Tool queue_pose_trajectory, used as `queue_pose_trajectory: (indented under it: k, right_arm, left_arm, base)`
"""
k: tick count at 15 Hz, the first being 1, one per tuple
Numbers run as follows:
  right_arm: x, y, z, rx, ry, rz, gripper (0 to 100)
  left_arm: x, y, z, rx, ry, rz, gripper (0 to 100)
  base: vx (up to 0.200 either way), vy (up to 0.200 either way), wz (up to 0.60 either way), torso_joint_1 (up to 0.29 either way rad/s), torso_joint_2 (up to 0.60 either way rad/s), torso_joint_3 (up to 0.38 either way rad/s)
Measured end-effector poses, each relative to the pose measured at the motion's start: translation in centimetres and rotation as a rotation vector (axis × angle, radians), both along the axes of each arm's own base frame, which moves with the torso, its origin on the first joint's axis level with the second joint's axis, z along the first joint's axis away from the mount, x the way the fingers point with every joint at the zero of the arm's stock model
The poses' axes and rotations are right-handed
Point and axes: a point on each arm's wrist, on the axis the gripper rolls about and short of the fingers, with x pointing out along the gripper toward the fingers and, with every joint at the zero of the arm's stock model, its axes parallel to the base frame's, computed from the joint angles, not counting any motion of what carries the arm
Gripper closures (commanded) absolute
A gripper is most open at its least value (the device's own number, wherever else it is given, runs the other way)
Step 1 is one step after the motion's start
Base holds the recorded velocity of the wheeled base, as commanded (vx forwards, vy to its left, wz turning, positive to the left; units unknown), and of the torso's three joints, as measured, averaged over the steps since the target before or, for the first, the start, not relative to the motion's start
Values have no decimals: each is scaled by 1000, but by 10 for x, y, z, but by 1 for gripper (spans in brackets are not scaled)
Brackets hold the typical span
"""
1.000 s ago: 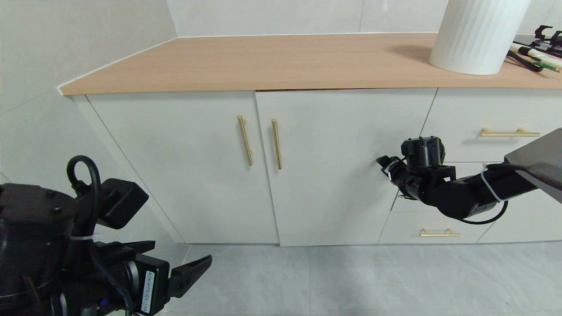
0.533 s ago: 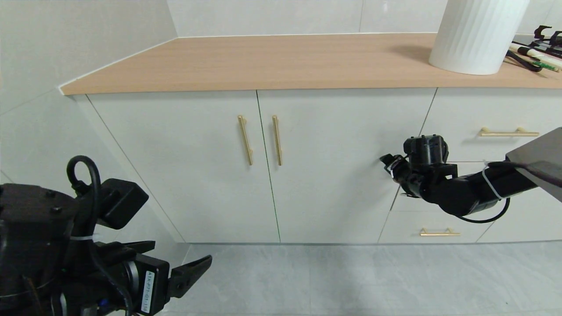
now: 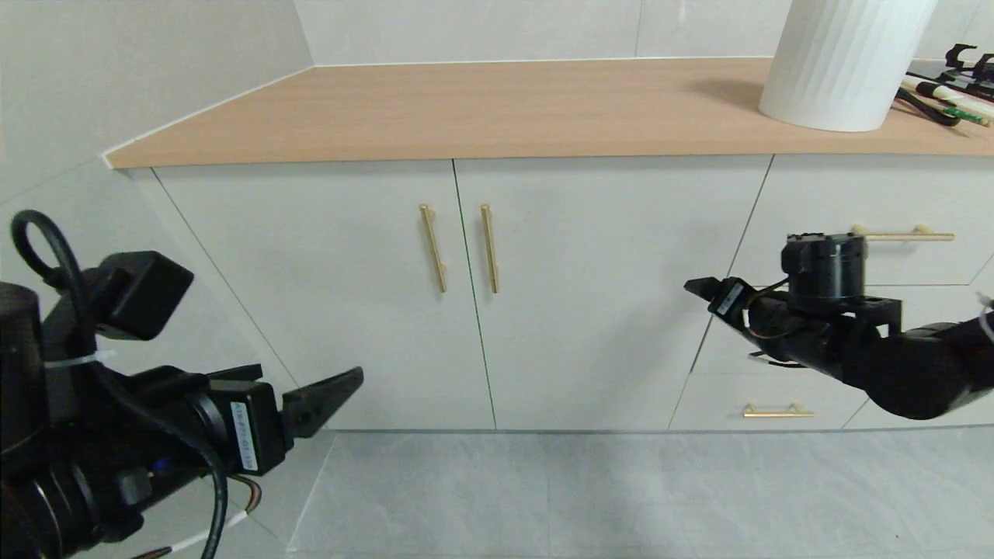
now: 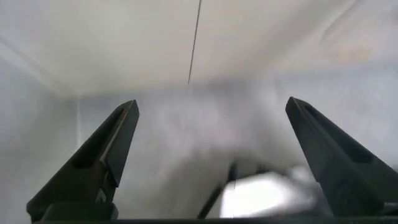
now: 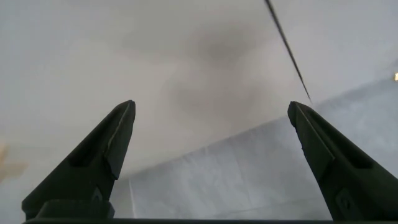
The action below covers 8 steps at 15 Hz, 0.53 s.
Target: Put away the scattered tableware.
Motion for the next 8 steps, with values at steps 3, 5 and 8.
queue_pose_trajectory:
  k: [3,5,8]
  right_arm:
    - [-48,-13,25,-89,-103,53,0]
    - [-87,-25,41,-113,-164,67,0]
    - [-150,-48,49,-210,-255,71,0]
  left_arm:
    - [3,15,14,-63,-99,124,0]
    - [-3,23,22,-78,-145,179,0]
    - [-17,39,30,-93,-206,243,0]
  base:
    - [0,0,0,0,0,0]
    - [0,0,0,0,0,0]
    - [0,0,0,0,0,0]
